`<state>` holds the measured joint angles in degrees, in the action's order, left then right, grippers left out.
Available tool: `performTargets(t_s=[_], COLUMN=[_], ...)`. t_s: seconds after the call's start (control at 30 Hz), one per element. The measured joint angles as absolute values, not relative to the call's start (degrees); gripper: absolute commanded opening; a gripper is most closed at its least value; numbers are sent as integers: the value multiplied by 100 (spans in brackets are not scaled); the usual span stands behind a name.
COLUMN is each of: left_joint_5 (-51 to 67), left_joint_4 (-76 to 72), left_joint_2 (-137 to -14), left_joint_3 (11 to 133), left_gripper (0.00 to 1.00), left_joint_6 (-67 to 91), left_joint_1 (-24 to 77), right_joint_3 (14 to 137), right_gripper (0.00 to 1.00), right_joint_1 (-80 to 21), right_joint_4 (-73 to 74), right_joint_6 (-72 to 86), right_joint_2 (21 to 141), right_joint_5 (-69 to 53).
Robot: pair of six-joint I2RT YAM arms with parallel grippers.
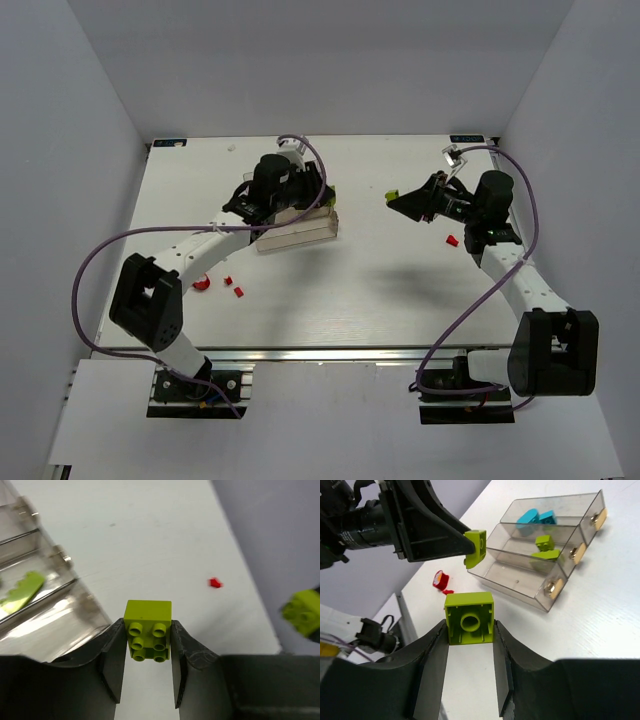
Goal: Sort the legos into containers by color
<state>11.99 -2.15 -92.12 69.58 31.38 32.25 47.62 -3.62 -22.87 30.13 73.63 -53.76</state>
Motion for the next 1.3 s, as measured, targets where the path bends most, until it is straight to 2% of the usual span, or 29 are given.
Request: performTargets(t_s=[0.33, 0.7, 1.0, 1.03, 1.07, 1.17, 1.3], left_joint_5=[-316, -1776, -2163, -2171, -2178, -2169, -2156], left_joint_4=[1848, 2561, 2617, 2626, 2637, 2720, 2834], left_joint_2=[-9476, -11078, -11598, -11627, -11649, -11734, -11767], left_joint_3=[7404, 8656, 9216, 9273, 9323, 9467, 9489], left_gripper=[0, 0, 1, 7, 29, 56, 66], left_joint_6=[1728, 919, 899, 897, 893, 871, 834], left_joint_1=[3177, 2864, 2731, 2727, 2718, 2692, 2672], right_joint_3=[4757, 4600, 4593, 4593, 4593, 4613, 5052], right_gripper=[0, 0, 0, 0, 0, 0, 0], right_joint_1=[-340, -333, -333, -333, -333, -351, -502], right_joint_4=[-1907, -1894, -1892, -1890, -1881, -1767, -1221], right_joint_6=[2399, 2217, 2106, 2080, 2043, 1855, 1203], right_joint_2=[7253, 7258, 7255, 7255, 7258, 7317, 7800], right_joint_5=[-5089, -5122, -5223, -5240, -5262, -5336, -5349])
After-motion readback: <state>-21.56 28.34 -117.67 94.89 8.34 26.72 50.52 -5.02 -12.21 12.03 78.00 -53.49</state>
